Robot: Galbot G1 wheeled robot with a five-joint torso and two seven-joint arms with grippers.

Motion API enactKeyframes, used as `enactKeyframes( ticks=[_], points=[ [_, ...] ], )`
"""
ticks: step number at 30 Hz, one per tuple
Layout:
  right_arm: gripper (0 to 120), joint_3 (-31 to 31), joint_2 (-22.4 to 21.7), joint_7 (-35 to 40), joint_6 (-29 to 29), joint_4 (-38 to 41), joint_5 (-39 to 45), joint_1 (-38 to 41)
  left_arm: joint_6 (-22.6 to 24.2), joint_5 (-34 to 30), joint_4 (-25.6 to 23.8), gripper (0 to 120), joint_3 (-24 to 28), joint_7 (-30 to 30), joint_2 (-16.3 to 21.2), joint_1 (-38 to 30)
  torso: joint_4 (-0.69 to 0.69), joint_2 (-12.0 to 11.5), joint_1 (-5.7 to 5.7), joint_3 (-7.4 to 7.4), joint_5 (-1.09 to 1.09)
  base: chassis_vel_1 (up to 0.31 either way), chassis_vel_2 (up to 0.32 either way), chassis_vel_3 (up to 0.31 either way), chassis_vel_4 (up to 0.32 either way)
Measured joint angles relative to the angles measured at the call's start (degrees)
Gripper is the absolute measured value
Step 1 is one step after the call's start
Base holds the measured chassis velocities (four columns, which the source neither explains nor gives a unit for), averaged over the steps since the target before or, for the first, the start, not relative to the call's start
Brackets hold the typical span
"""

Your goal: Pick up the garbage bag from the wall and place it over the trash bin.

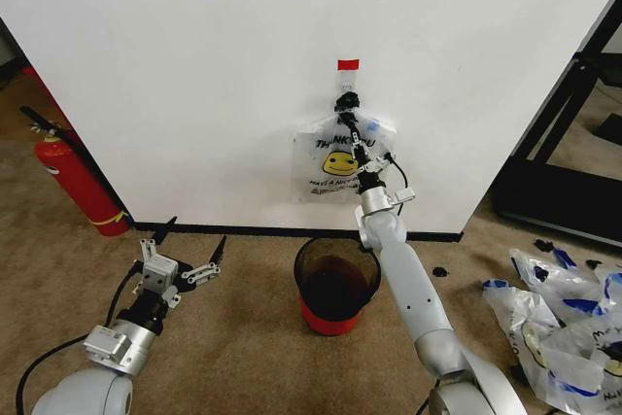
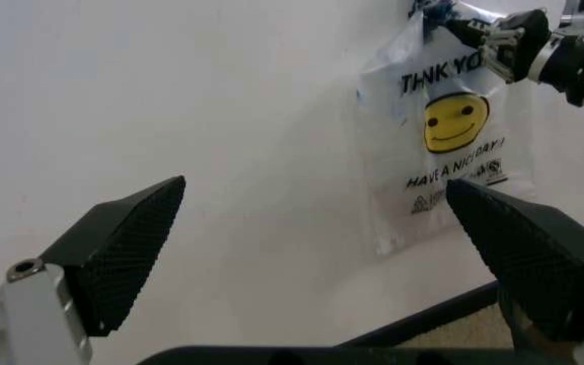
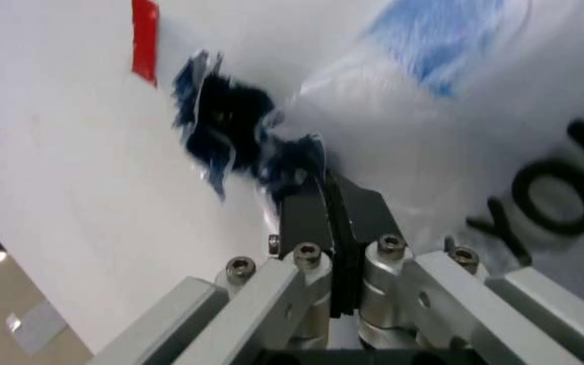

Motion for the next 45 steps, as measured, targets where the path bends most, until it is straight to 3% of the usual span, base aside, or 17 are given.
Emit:
enactKeyframes(
  ticks=[26,36,45],
  points=[
    [0,-3.3,-8.0,-8.3,1.9,9.6,-9.0,-16.6,-1.0,-1.9,2.5,100,0.8,0.1,1.6,-1.7,-0.02,0.0,-0.01,0.0,0.01,0.0,0.0,0.0,0.0],
    [0,-6.0,-7.7,-8.5,3.2,14.2,-11.7,-23.0,-1.8,-5.0,2.7,100,-0.3,0.1,3.8,-1.2,0.01,0.0,-0.01,0.0,0.02,0.0,0.0,0.0,0.0],
    [0,-8.7,-13.7,-9.7,3.7,17.0,-13.3,-27.0,-3.7,-5.8,2.7,100,-1.1,0.2,4.1,-0.3,0.0,0.0,-0.01,-0.01,0.01,0.0,0.0,0.0,0.0]
  ],
)
